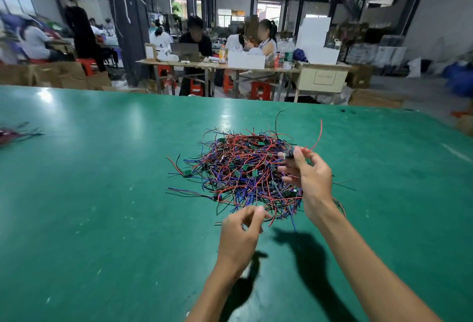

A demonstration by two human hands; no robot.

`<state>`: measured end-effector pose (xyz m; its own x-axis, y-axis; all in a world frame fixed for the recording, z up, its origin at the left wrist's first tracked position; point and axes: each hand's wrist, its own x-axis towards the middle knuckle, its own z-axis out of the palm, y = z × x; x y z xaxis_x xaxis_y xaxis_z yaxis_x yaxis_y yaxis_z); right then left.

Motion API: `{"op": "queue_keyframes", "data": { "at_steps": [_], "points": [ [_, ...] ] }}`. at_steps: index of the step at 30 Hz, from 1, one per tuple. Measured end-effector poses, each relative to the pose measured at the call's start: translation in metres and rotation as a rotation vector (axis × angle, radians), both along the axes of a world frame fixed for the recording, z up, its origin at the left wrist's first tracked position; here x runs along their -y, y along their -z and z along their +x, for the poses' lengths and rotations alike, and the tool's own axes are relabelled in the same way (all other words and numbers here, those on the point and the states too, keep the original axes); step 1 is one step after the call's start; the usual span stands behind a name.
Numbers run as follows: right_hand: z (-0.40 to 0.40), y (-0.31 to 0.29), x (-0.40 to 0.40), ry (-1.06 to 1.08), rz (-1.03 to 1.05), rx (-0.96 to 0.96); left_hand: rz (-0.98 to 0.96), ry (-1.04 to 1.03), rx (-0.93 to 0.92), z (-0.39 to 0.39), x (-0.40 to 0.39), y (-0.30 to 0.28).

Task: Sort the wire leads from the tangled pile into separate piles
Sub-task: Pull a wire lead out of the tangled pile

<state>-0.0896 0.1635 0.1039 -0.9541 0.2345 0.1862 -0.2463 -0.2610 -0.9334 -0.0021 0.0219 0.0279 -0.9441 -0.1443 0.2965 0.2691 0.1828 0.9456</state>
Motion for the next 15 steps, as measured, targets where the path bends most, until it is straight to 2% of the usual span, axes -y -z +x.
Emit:
{"op": "queue_keyframes", "data": {
  "at_steps": [3,5,9,12,15],
  "points": [
    [0.02,0.025,-0.006,-0.169,-0.11,0.047,0.148,0.168,-0.016,-0.019,-0.018,-0.025],
    [0.026,0.039,-0.01,-0.208,-0.166,0.042,0.304,0.151,0.026,-0.029,-0.021,-0.029],
    [0.038,0.066,-0.012,-0.159,-0.17,0.103,0.523,0.05,0.137,-0.029,-0.018,-0.01],
    [0.045,0.08,-0.008,-0.222,-0.265,0.17,0.686,0.085,0.216,-0.022,-0.013,0.002],
    [0.047,0.081,-0.006,-0.252,-0.274,0.185,0.777,0.099,0.267,-0.023,-0.009,0.007]
  ]
}}
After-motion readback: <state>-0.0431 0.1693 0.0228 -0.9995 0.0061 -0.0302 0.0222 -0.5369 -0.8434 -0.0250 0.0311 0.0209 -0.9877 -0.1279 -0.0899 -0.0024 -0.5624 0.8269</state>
